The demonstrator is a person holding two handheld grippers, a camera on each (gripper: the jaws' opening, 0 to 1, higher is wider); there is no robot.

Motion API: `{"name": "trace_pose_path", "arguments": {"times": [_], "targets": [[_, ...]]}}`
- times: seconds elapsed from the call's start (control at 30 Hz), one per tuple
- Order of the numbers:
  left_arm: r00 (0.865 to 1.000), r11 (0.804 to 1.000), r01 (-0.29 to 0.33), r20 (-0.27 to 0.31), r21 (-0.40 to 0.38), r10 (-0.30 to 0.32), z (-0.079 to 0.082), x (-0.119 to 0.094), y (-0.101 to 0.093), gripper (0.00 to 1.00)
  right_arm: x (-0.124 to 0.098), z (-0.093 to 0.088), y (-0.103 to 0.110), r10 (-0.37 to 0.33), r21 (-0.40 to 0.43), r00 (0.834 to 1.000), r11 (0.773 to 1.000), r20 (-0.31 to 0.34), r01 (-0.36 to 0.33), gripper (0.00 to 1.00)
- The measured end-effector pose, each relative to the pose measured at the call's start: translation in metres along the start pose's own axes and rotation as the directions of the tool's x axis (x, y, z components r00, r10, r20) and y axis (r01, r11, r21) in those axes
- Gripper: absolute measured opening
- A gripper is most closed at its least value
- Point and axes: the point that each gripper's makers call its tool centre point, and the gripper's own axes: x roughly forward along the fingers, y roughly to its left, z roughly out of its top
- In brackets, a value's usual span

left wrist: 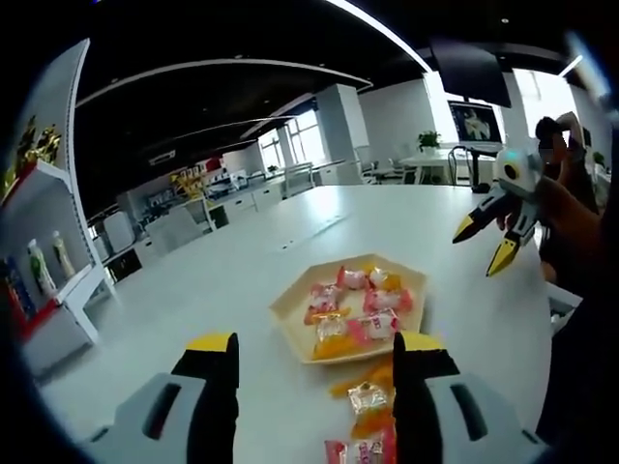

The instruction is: Pick up the marshmallows scattered on the table and place them into the bowl on the table

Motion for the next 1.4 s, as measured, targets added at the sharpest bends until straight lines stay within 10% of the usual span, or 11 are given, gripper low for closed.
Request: {"name": "trace_pose_path", "arguments": {"times": [0.9, 1.4], "targets": [[0.992, 0.998, 0.06, -0.11, 0.008, -0.059, -0.026, -0.015, -0.021, 0.63, -0.003, -0.005, -0.001, -0.009, 0.008, 1.0, 1.0, -0.003, 0.009, 0.49], [0.981, 0.98, 0.165, -0.119, 0.108, -0.152, -0.014, -0.023, -0.061, 0.6, -0.006, 0.002, -0.004, -0.015, -0.001, 1.0, 1.0, 0.01, 0.015, 0.49]]}}
